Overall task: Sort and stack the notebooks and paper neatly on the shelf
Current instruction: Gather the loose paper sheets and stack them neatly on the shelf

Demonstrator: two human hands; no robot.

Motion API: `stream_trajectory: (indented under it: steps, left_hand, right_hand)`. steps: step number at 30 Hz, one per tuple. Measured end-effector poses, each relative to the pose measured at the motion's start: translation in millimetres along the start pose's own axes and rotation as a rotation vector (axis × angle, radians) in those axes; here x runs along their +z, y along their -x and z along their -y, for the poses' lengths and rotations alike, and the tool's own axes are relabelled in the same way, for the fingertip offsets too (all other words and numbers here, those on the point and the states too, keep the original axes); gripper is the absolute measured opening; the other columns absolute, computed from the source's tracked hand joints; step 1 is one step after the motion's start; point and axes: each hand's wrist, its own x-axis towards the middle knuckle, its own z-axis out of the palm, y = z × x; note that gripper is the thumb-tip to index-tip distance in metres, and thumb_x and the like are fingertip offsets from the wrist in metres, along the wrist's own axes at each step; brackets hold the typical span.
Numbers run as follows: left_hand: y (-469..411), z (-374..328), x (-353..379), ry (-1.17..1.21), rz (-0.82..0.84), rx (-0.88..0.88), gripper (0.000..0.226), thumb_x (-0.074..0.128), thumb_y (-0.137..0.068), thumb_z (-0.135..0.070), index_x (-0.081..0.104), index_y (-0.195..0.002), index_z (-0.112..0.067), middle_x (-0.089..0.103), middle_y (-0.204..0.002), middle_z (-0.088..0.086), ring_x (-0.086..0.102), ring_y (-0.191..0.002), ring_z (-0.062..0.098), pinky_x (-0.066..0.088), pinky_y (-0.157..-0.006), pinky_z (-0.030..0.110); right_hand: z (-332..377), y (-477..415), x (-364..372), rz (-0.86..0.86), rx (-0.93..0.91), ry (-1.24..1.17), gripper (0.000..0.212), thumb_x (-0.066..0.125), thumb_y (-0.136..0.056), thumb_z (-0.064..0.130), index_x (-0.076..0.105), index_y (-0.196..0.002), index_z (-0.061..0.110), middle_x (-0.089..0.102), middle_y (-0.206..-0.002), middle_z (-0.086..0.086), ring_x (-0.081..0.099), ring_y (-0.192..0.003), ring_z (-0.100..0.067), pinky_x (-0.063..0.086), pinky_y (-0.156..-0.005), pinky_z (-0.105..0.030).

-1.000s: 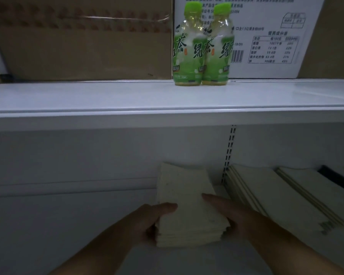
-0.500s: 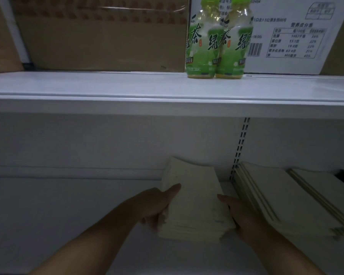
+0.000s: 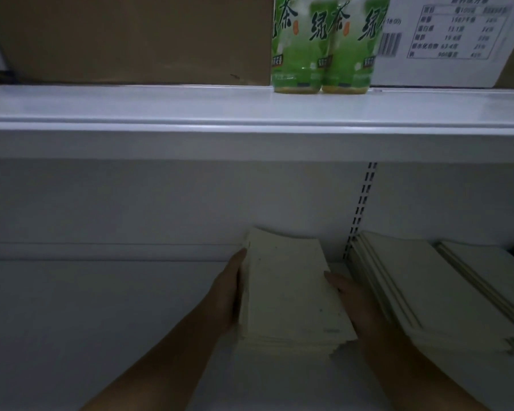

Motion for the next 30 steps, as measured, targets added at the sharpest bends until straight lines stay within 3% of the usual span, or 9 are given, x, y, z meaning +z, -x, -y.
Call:
stream_trajectory:
  steps: [4, 11, 15, 18, 20, 24, 27, 29, 30]
  left_hand:
    - [-10, 3, 3, 0.039, 0.023, -0.014, 0.043, 0.045, -0.092, -0.045, 0.068, -0.106, -0.011, 0.074, -0.094, 0.012, 0.072, -0.076, 0.025, 0.052, -0.072, 0.035]
    - [-16, 11, 1, 0.069, -0.002, 0.020, 0.047, 0.043, -0.093, -0.048, 0.066, -0.113, -0.012, 0.073, -0.096, 0.012, 0.069, -0.080, 0.025, 0.053, -0.069, 0.035]
    - [-11, 6, 4, 0.022, -0.012, 0.038, 0.055, 0.042, -0.092, -0.050, 0.061, -0.123, -0.008, 0.067, -0.115, 0.016, 0.064, -0.099, 0.029, 0.050, -0.085, 0.038]
    - [-10, 5, 3, -0.010, -0.060, 0.042, 0.057, 0.043, -0.092, -0.053, 0.061, -0.124, -0.010, 0.064, -0.121, 0.016, 0.061, -0.107, 0.031, 0.049, -0.089, 0.039]
    - [-3, 2, 4, -0.073, -0.050, 0.062, 0.058, 0.039, -0.091, -0.058, 0.063, -0.121, -0.014, 0.066, -0.118, 0.014, 0.064, -0.104, 0.029, 0.050, -0.086, 0.038]
    - [26, 14, -1, -0.124, -0.061, 0.196, 0.035, 0.033, -0.097, -0.052, 0.061, -0.101, -0.033, 0.073, -0.088, -0.008, 0.064, -0.077, 0.013, 0.049, -0.075, 0.030]
    - [44, 40, -22, -0.409, -0.071, 0.479, 0.048, 0.042, -0.083, -0.071, 0.039, -0.127, -0.051, 0.049, -0.138, -0.016, 0.052, -0.120, 0.003, 0.038, -0.108, 0.030]
    - [47, 55, -34, -0.672, 0.030, 0.687, 0.069, 0.042, -0.080, -0.073, 0.020, -0.139, -0.044, 0.026, -0.152, -0.018, 0.031, -0.139, 0.003, 0.024, -0.115, 0.019]
    - [45, 60, -37, -0.768, 0.088, 0.710, 0.078, 0.044, -0.081, -0.070, 0.013, -0.144, -0.036, 0.019, -0.155, -0.015, 0.025, -0.142, 0.009, 0.022, -0.116, 0.019]
  right_hand:
    - [-6, -14, -2, 0.014, 0.019, 0.075, 0.030, 0.050, -0.096, 0.021, 0.057, -0.121, 0.007, 0.065, -0.092, -0.010, 0.066, -0.069, -0.025, 0.050, -0.056, -0.030]
    - [-13, -20, -6, 0.066, -0.017, -0.088, 0.023, 0.045, -0.097, 0.017, 0.057, -0.115, 0.009, 0.072, -0.062, 0.001, 0.068, -0.051, -0.016, 0.050, -0.039, -0.022]
    - [-23, -18, -8, 0.137, -0.036, -0.247, 0.024, 0.038, -0.099, 0.022, 0.060, -0.107, 0.016, 0.075, -0.076, -0.001, 0.072, -0.065, -0.019, 0.055, -0.047, -0.027]
    - [-24, -16, -6, 0.140, -0.061, -0.249, 0.030, 0.040, -0.097, 0.028, 0.060, -0.117, 0.019, 0.074, -0.096, -0.005, 0.072, -0.079, -0.021, 0.057, -0.058, -0.032]
    - [-20, -13, -3, 0.118, -0.099, -0.203, 0.032, 0.043, -0.096, 0.027, 0.058, -0.123, 0.019, 0.068, -0.113, -0.009, 0.071, -0.088, -0.024, 0.057, -0.069, -0.038]
    - [-18, 9, -3, 0.179, -0.218, -0.122, 0.033, 0.041, -0.098, 0.027, 0.058, -0.125, 0.015, 0.070, -0.108, -0.008, 0.068, -0.094, -0.026, 0.057, -0.071, -0.034]
    - [-29, 40, -13, 0.165, -0.364, 0.043, 0.045, 0.047, -0.094, 0.044, 0.055, -0.129, 0.018, 0.065, -0.122, -0.005, 0.059, -0.114, -0.026, 0.051, -0.090, -0.036]
    - [-36, 56, -18, 0.140, -0.429, 0.260, 0.055, 0.049, -0.089, 0.052, 0.044, -0.138, 0.028, 0.054, -0.131, 0.017, 0.050, -0.123, -0.004, 0.042, -0.100, -0.018]
    - [-38, 59, -18, 0.124, -0.449, 0.326, 0.055, 0.049, -0.090, 0.043, 0.035, -0.142, 0.029, 0.046, -0.128, 0.029, 0.047, -0.117, 0.014, 0.036, -0.093, -0.002]
